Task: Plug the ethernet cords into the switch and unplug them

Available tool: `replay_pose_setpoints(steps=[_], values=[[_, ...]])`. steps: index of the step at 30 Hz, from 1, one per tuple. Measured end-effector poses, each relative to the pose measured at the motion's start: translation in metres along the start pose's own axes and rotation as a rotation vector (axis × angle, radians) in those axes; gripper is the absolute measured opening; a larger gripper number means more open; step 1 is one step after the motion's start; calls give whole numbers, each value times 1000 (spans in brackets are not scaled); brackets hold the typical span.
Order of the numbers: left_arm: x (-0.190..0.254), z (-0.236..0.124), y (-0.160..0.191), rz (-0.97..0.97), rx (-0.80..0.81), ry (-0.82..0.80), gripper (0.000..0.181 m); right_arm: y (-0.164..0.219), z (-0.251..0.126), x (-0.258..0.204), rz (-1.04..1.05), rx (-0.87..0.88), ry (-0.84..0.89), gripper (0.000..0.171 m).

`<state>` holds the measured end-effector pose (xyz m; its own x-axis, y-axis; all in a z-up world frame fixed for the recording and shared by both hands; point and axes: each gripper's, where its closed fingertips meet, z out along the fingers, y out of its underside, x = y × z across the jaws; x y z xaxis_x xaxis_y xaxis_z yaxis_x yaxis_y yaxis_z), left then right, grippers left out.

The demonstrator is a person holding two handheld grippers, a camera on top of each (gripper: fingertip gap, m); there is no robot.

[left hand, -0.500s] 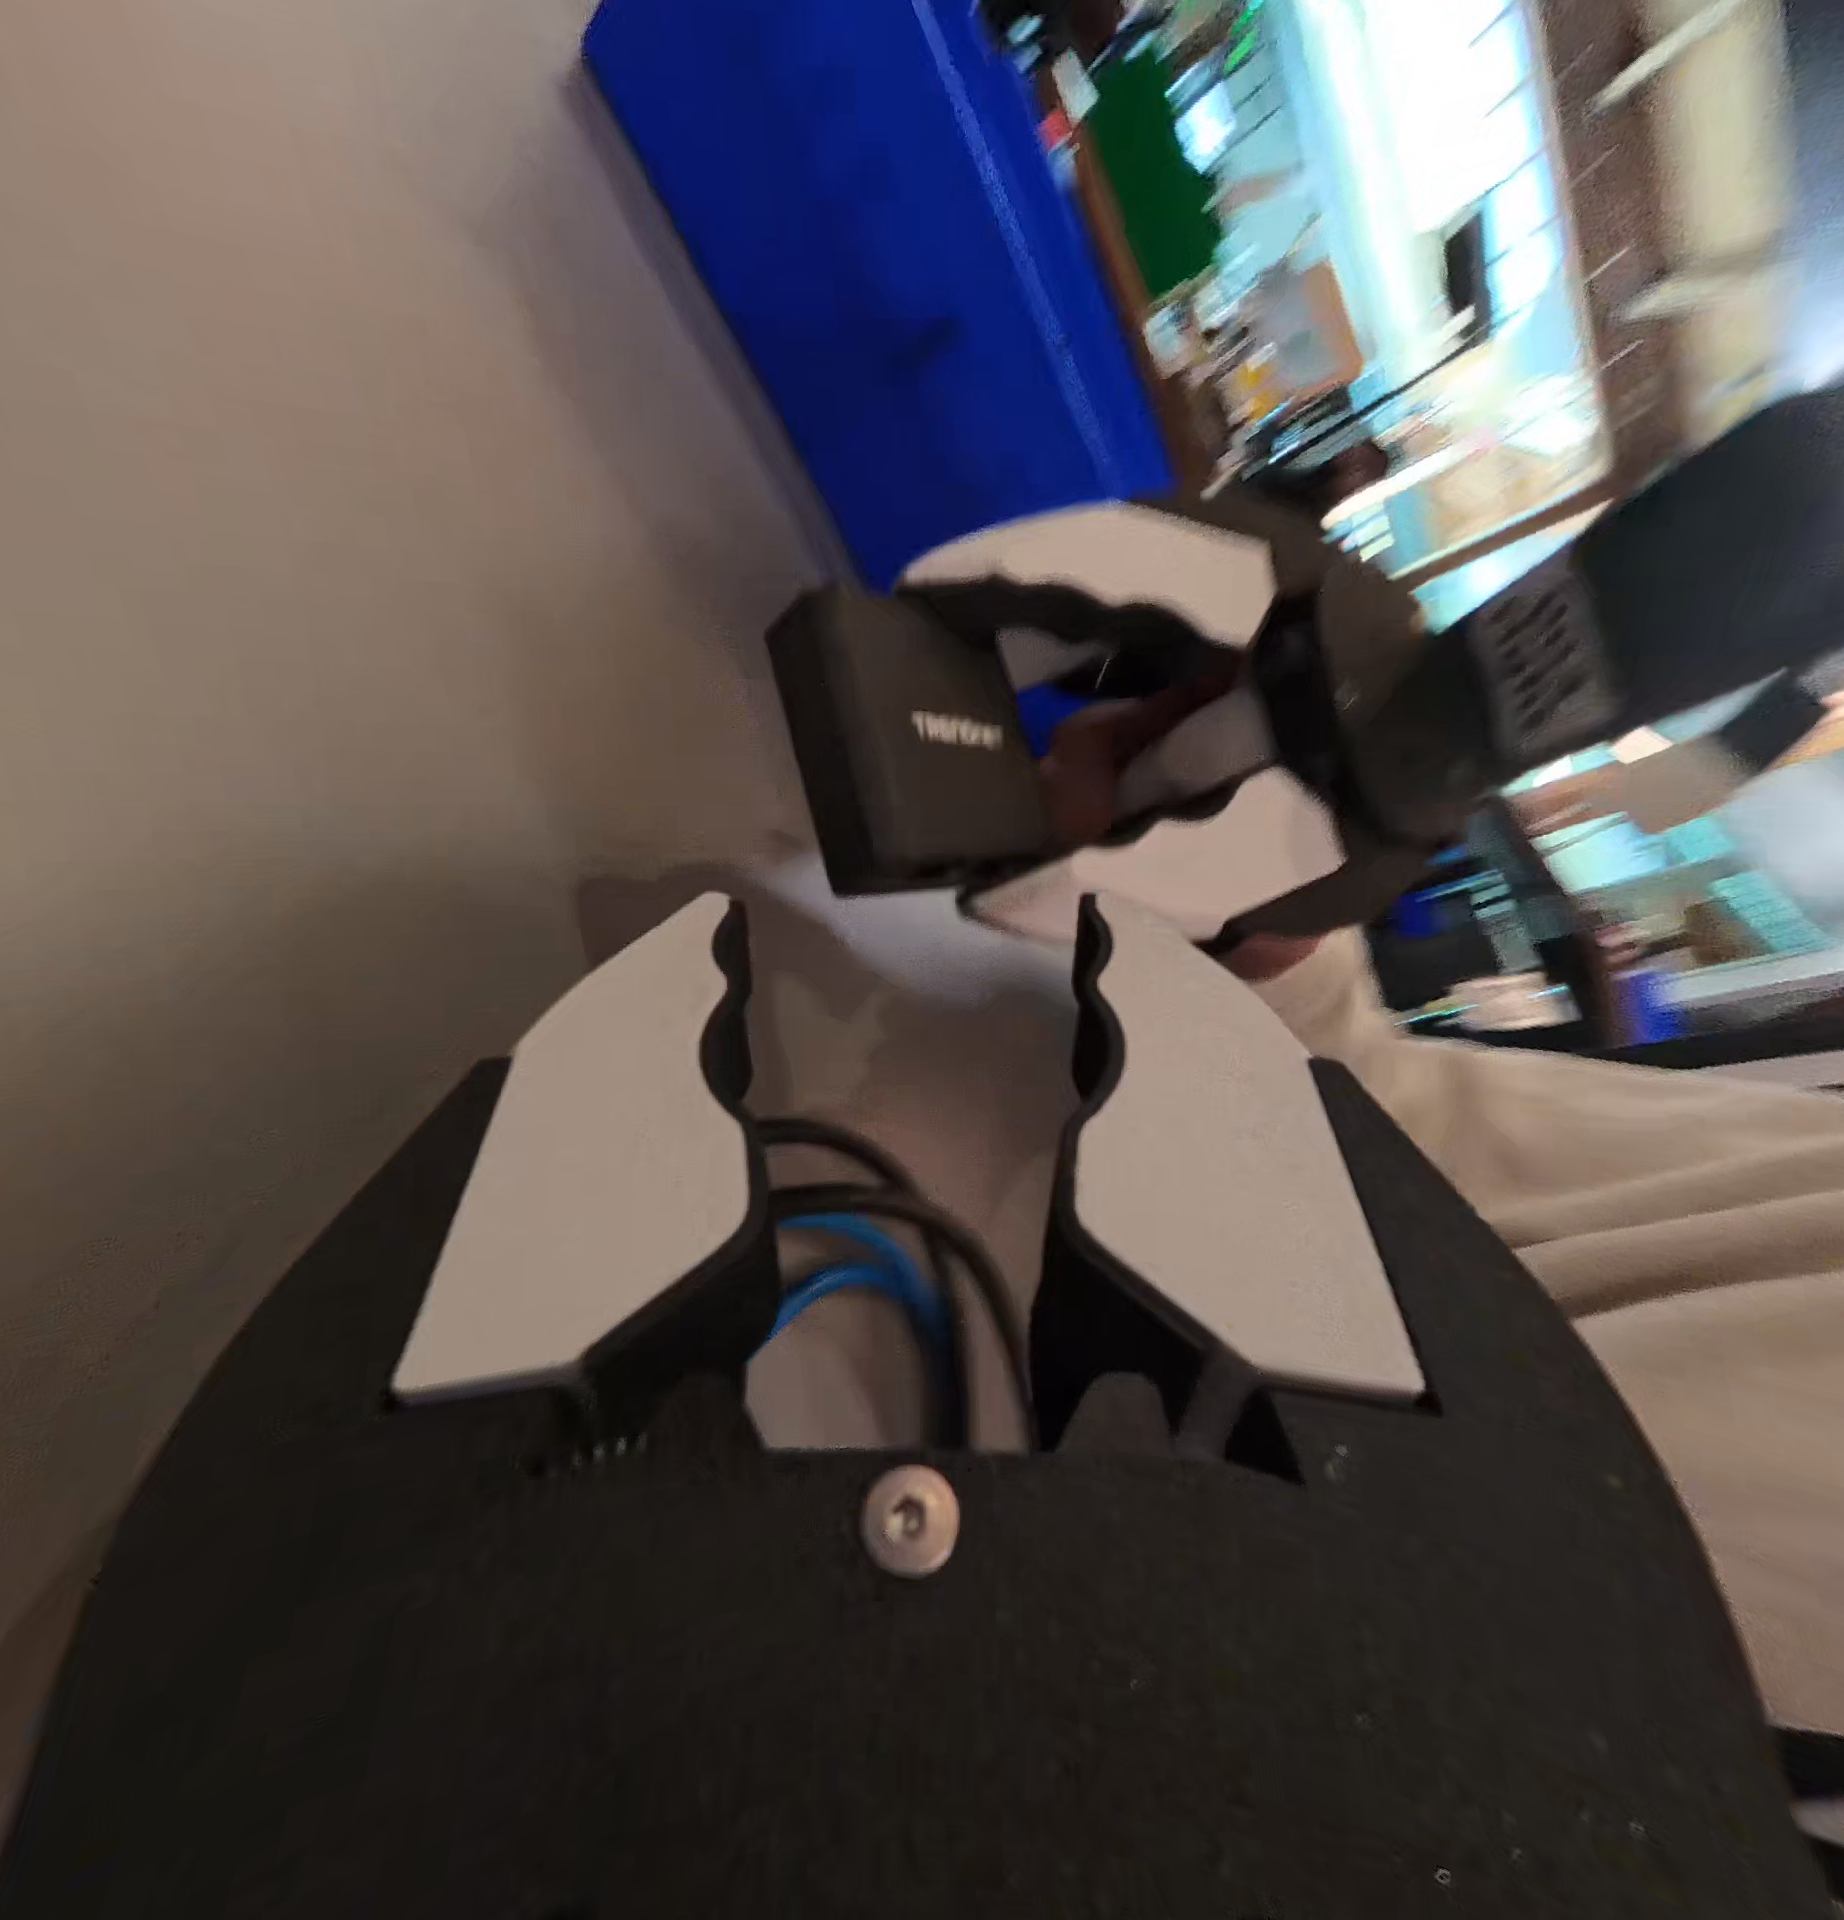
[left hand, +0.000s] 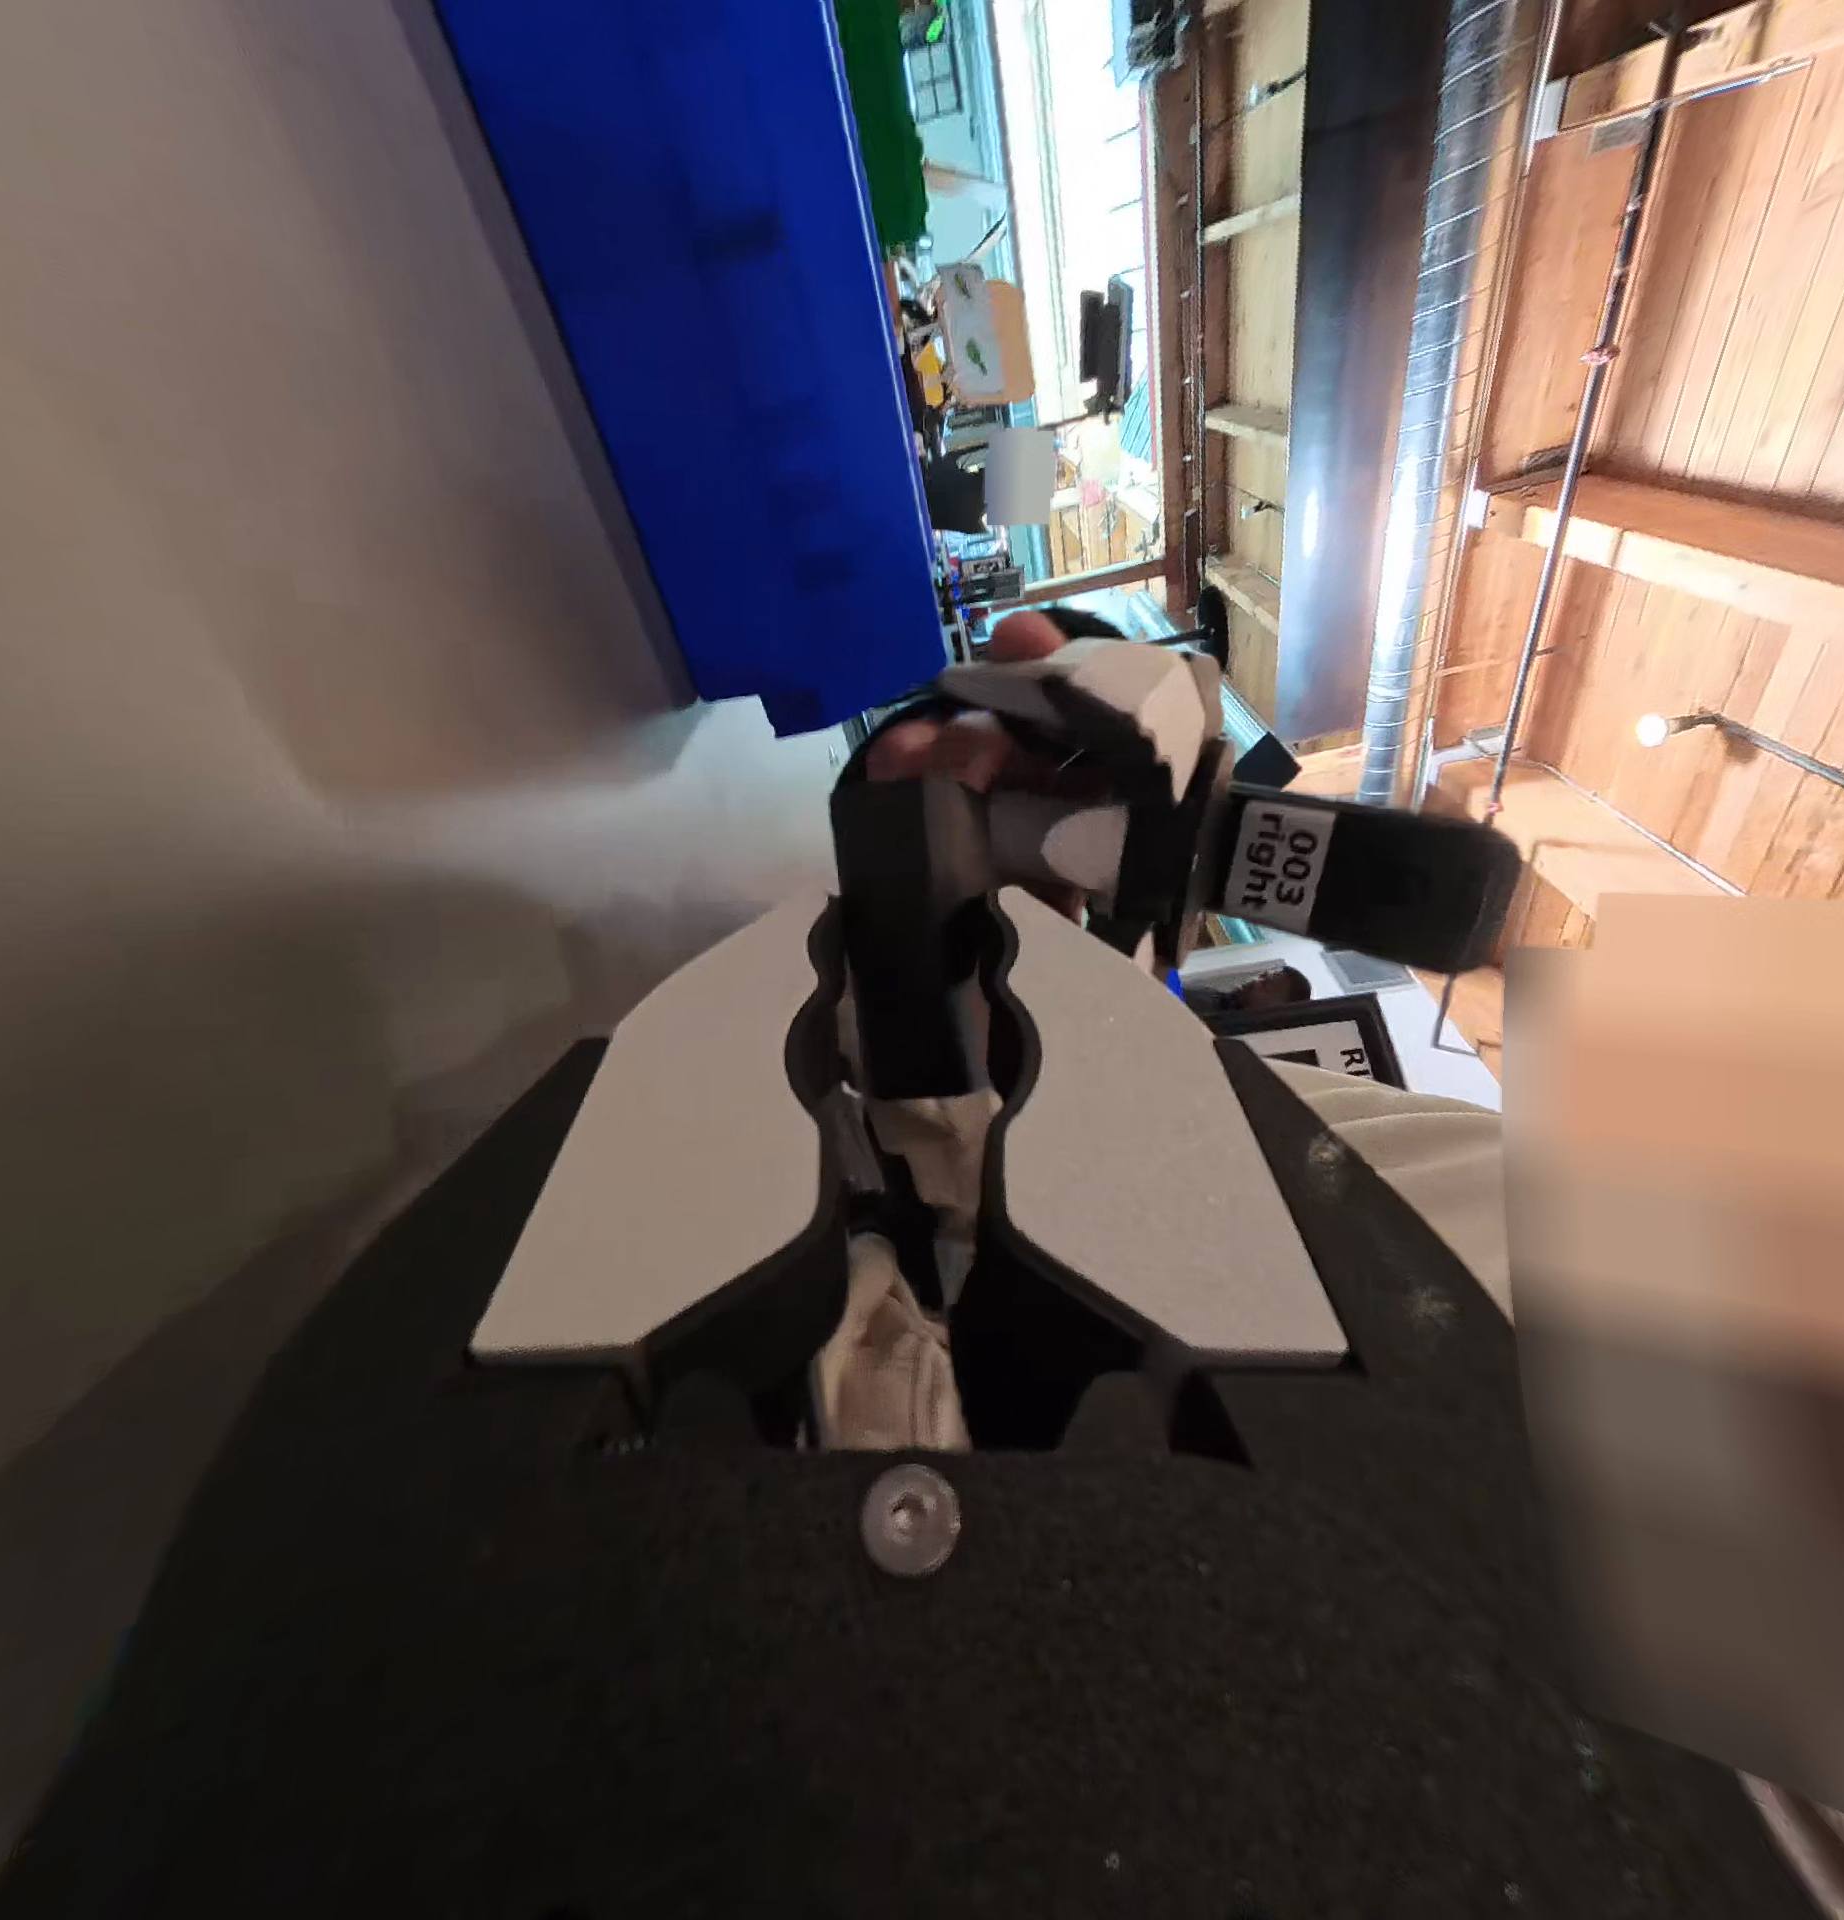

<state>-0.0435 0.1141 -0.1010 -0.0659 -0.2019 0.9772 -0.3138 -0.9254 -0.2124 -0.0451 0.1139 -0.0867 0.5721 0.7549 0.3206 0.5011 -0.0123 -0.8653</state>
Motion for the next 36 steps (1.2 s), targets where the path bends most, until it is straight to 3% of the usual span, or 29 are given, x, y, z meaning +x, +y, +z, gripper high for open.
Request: replay_pose_setpoints(steps=[2,4,7,14,15,19,24,26,31,36], values=[[8,-2,3,-40,-31,2,23,-5,-8,-4,-213,1,8,62],[15,-2,3,-81,-52,4,23,5,-10,-9,-423,-136,-23,71],[24,1,8,-90,-109,9,23,7,-15,1,-700,-230,29,68],[33,8,14,-209,-142,141,23,-3,-9,-4,-971,-205,89,45],[32,10,17,-212,-157,141,23,-6,-9,-4,-982,-188,108,34],[37,10,6,-164,-84,160,25,-10,-10,7,-928,-172,170,26],[29,-17,-11,212,28,-179,26,0,-9,18,-716,-235,150,24],[35,-20,-6,333,10,-233,35,0,-7,10,-619,-211,92,24],[43,-8,19,364,-72,-81,53,-14,-1,-7,-441,-98,-10,24],[31,-7,23,372,-92,-127,50,-5,3,-13,-458,-131,-27,24]])
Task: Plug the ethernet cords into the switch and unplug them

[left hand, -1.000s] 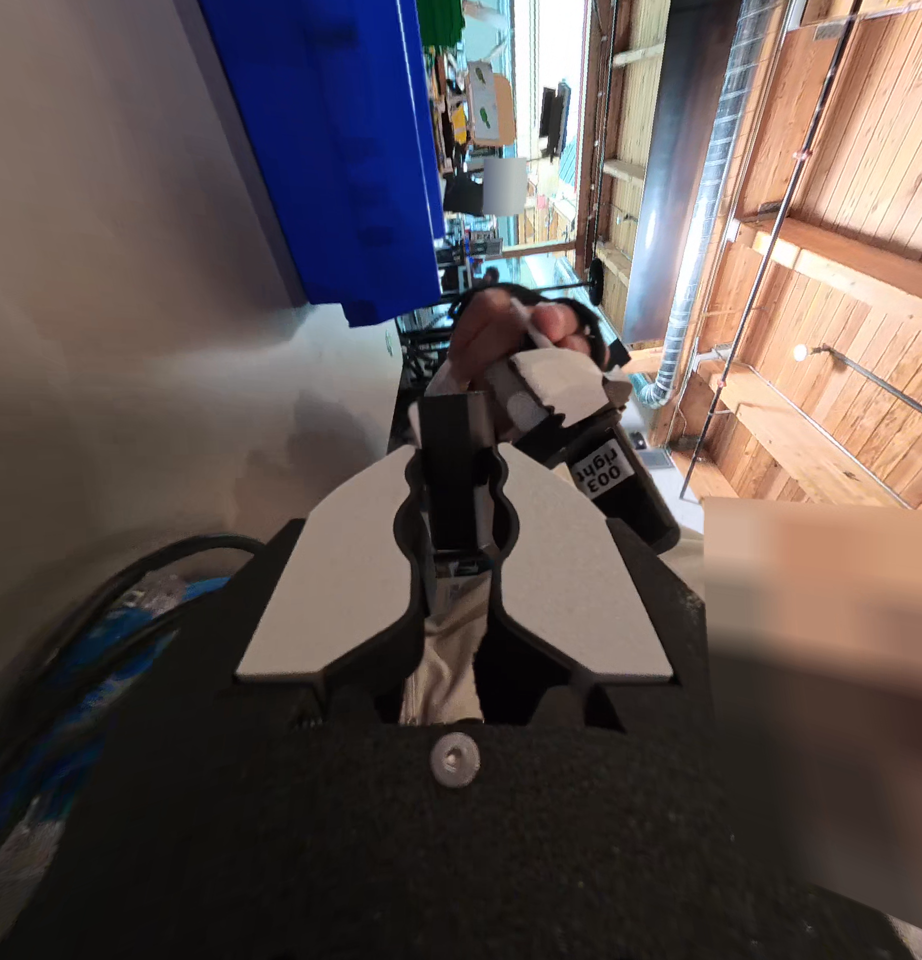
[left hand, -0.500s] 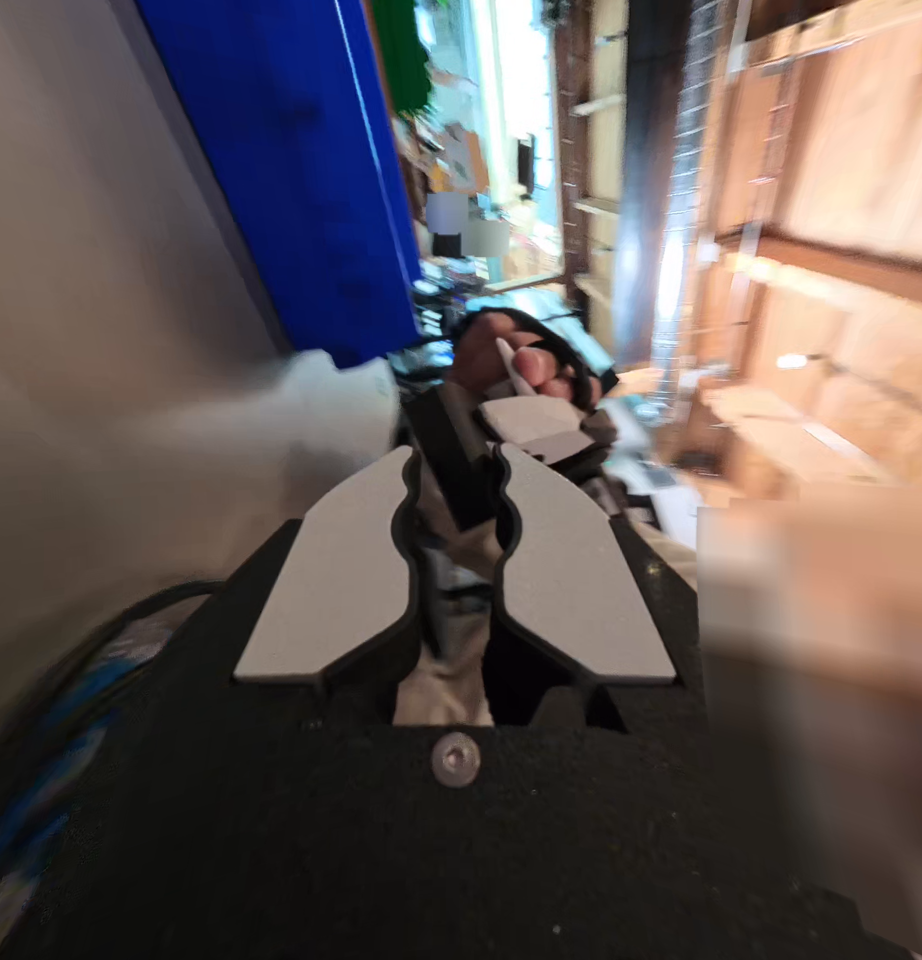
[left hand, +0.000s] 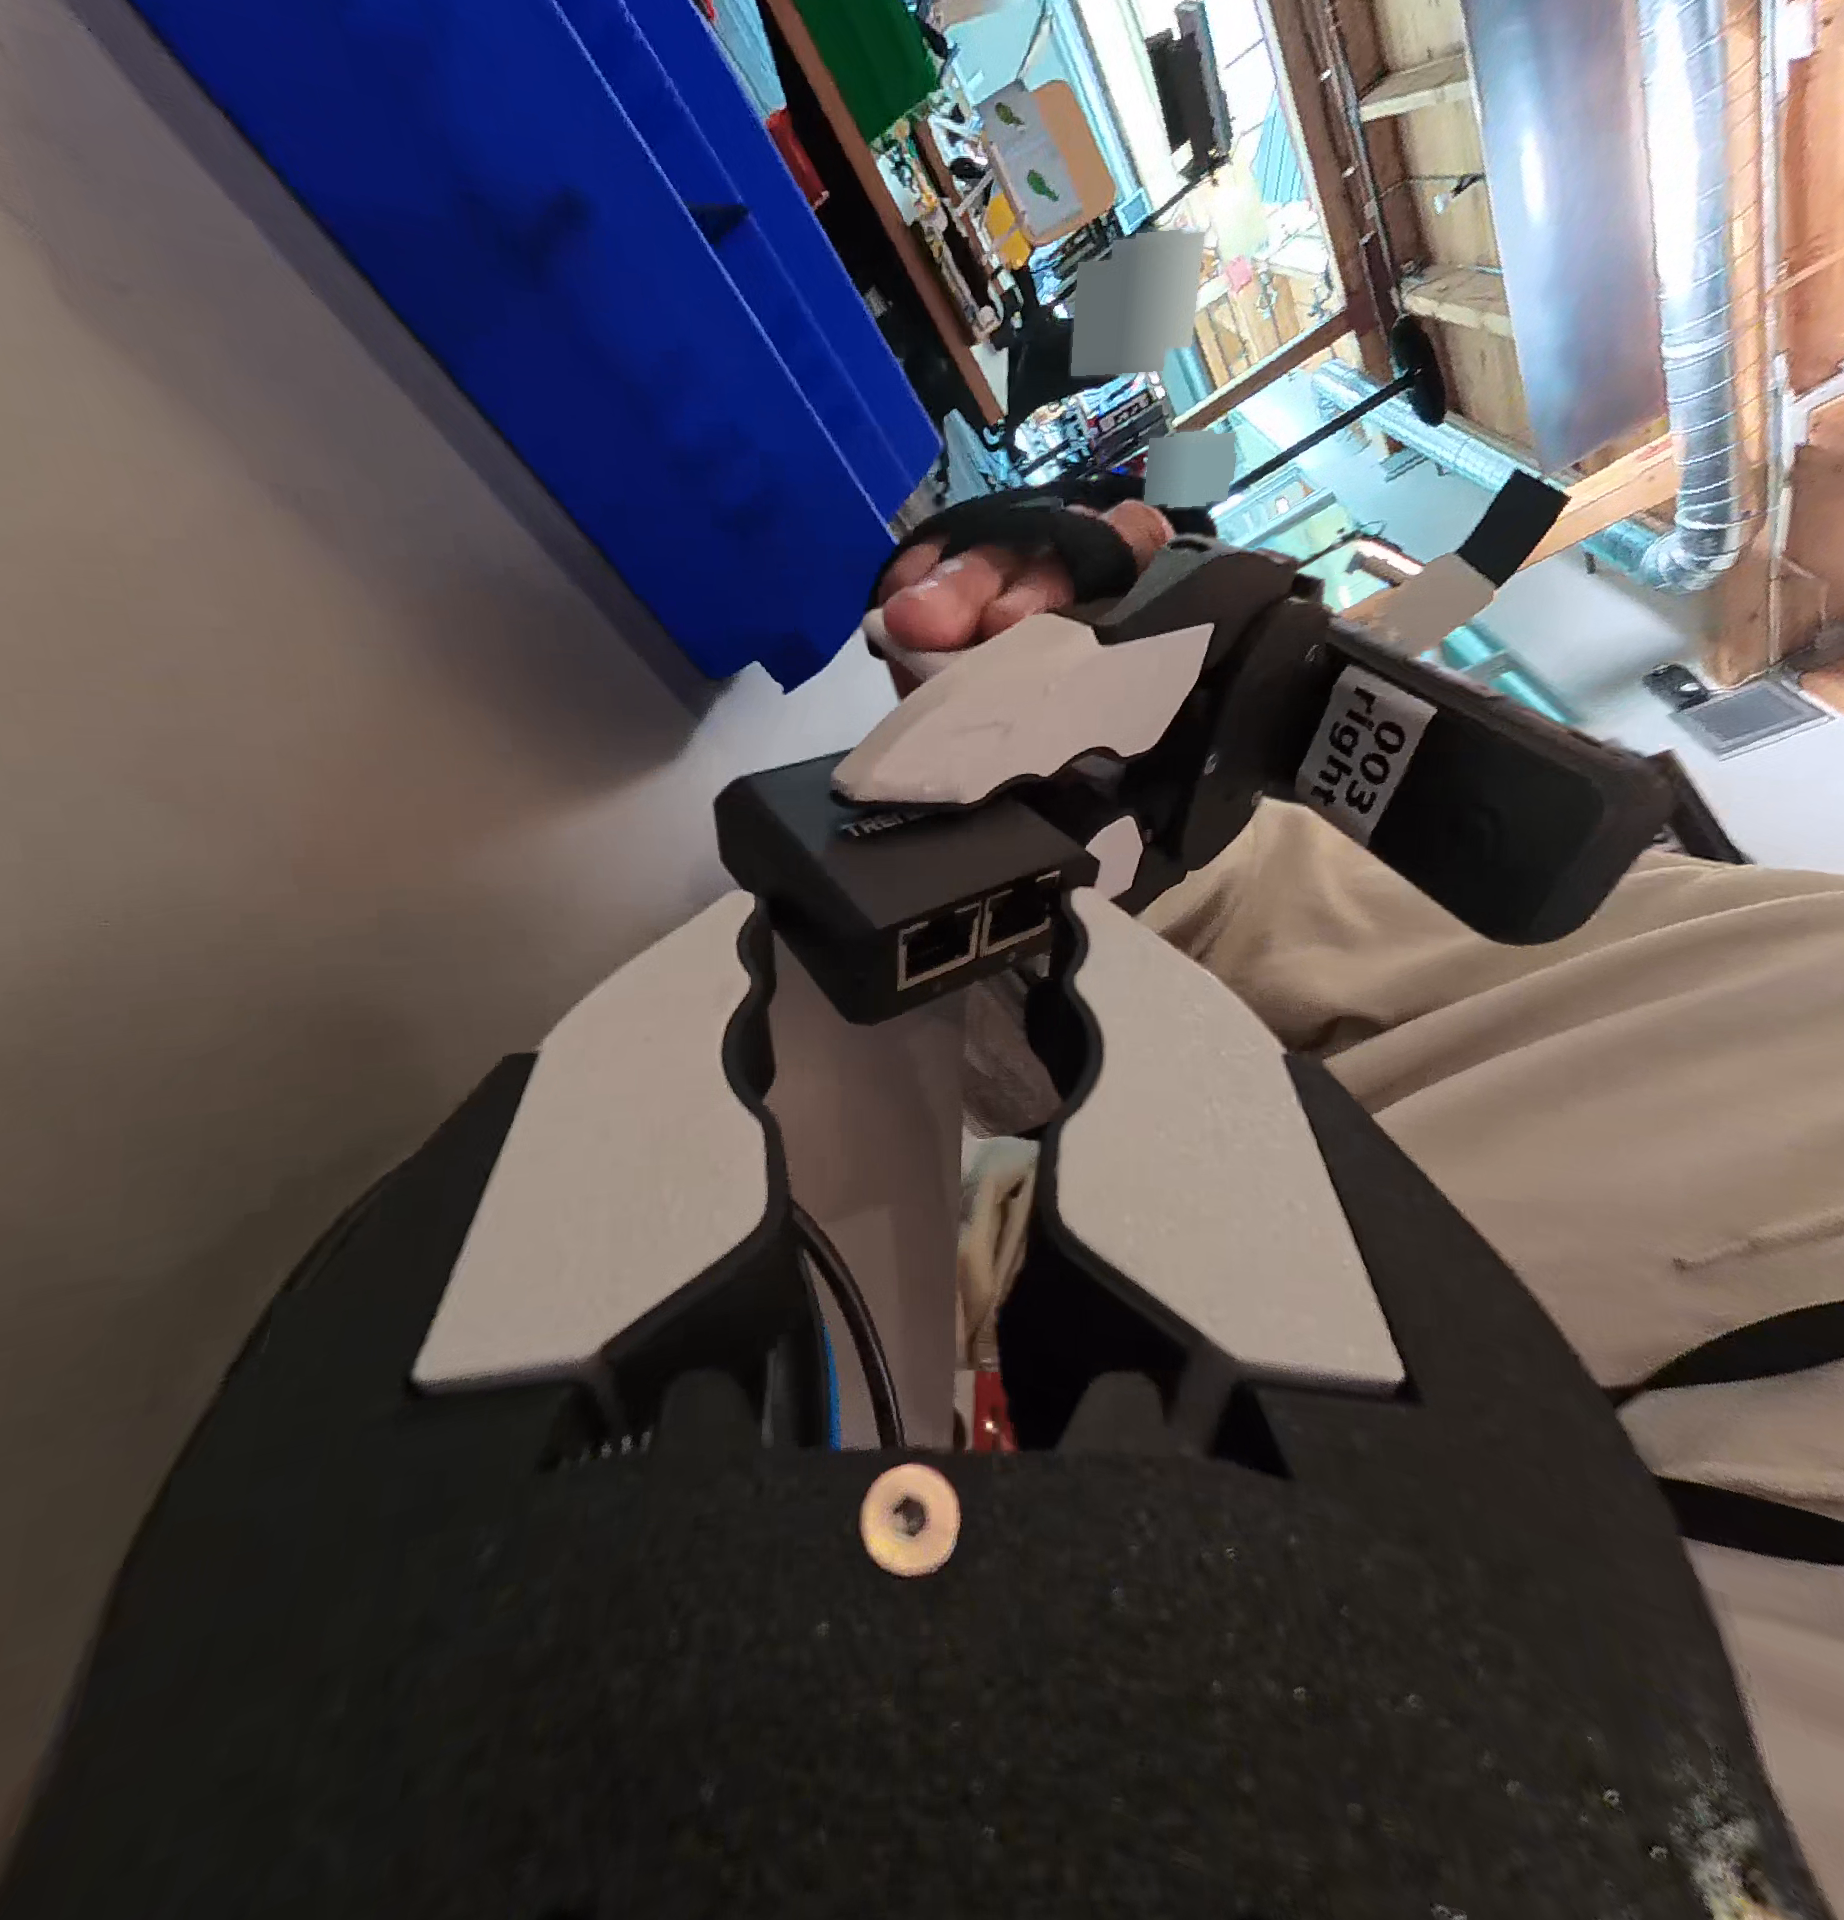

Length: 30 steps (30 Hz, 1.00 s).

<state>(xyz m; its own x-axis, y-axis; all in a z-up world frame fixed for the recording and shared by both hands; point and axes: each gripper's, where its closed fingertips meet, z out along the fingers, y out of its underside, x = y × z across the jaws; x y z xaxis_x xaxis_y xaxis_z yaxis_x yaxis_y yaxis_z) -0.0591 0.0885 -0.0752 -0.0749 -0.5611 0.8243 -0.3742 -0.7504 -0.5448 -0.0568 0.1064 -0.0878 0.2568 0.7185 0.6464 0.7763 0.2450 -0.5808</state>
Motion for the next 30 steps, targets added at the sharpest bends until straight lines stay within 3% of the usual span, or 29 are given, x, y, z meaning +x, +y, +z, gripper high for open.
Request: replay_pose_setpoints(steps=[5,6,8,13,16,18,21,30], values=[[0,12,7,38,-53,-51,48,-3,3,-11,-46,4,-45,25],[-3,11,6,55,-53,-93,39,-1,3,-10,-51,-11,-49,25],[-2,10,7,74,-66,-114,38,-3,2,-11,-48,6,-57,25],[-1,4,0,65,-8,-126,38,-6,5,-2,-42,13,-19,26],[4,3,-4,111,25,-154,65,2,13,3,-63,-35,20,25],[0,6,-3,139,20,-205,72,2,19,3,-81,-39,39,25],[-11,2,-5,177,38,-303,57,-4,24,3,-50,-13,44,25],[-35,-8,0,271,-32,-554,56,2,36,-2,-26,-54,9,36]])
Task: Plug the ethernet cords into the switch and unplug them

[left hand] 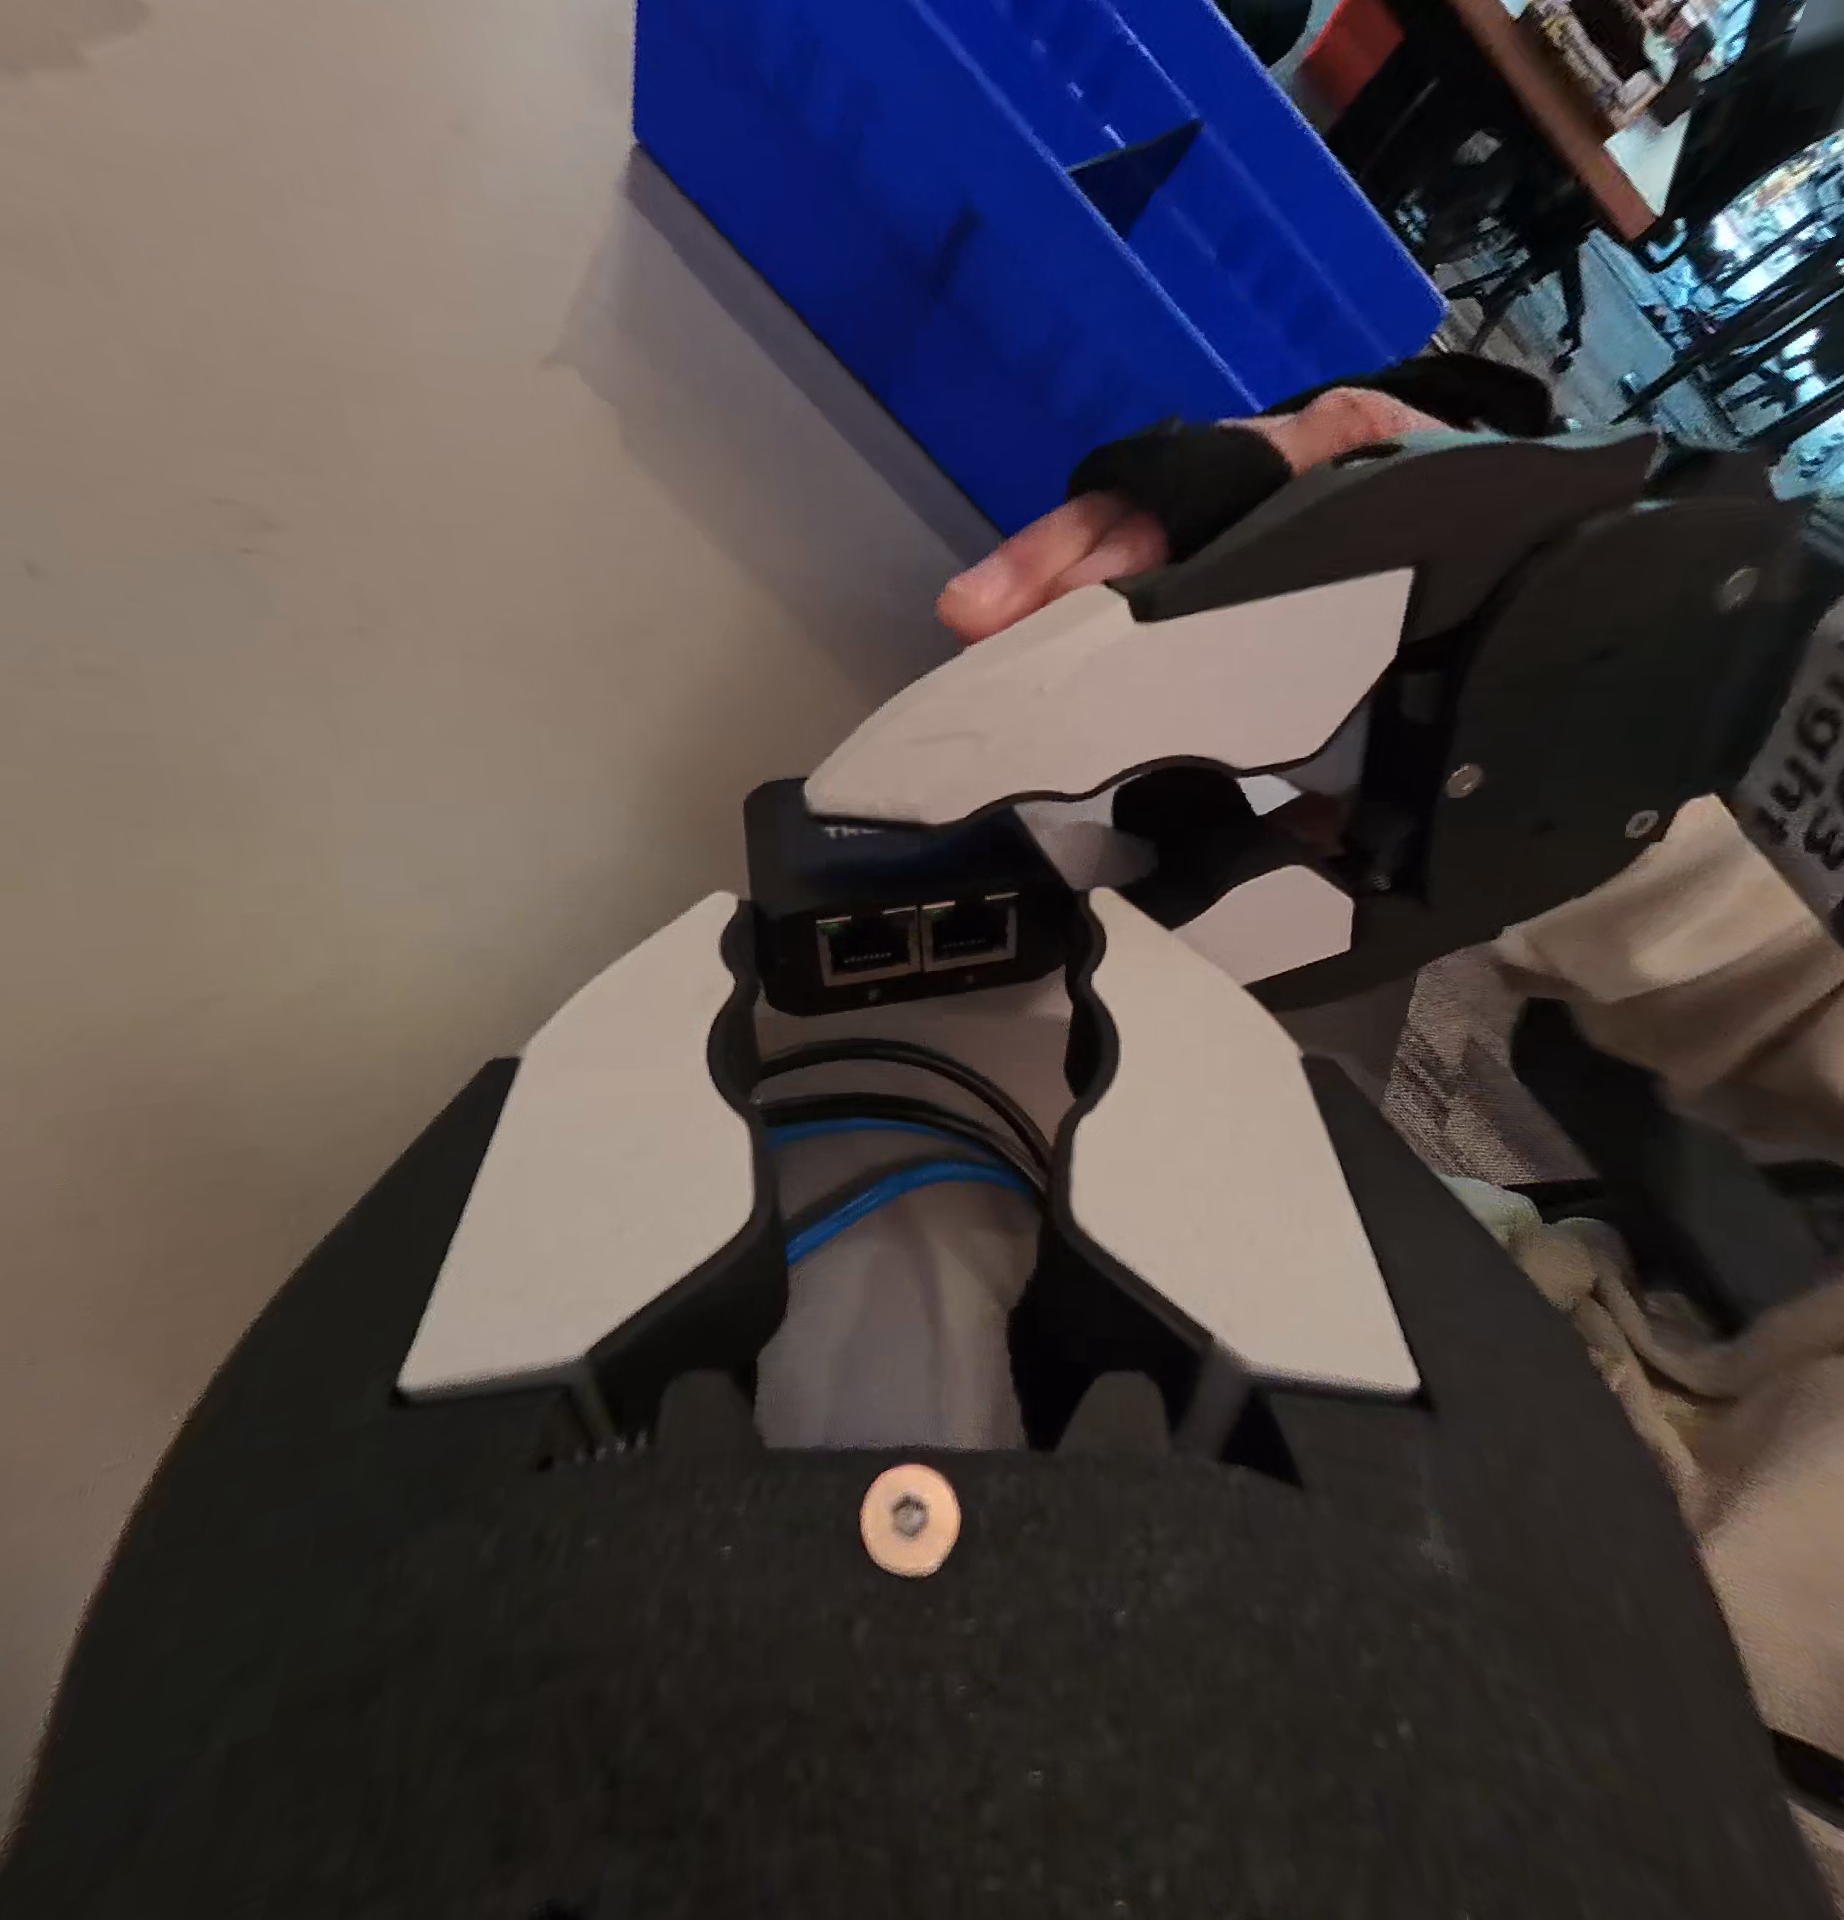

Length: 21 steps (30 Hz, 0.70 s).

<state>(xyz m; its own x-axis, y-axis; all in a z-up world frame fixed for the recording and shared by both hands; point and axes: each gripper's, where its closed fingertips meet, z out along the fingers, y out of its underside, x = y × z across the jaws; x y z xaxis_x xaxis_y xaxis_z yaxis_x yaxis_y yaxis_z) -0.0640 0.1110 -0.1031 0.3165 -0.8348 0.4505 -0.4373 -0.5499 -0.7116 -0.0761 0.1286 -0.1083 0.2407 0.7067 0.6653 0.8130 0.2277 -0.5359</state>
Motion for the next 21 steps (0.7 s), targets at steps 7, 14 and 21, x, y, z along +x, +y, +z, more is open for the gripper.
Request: replay_pose_setpoints(steps=[7,14,21], values=[[-1,0,-4,-53,39,-25,56,8,2,3,-73,-69,47,25],[19,-41,6,-14,189,20,52,10,-2,21,-62,-20,137,24],[38,-107,99,126,342,-113,44,36,18,17,36,129,287,24]])
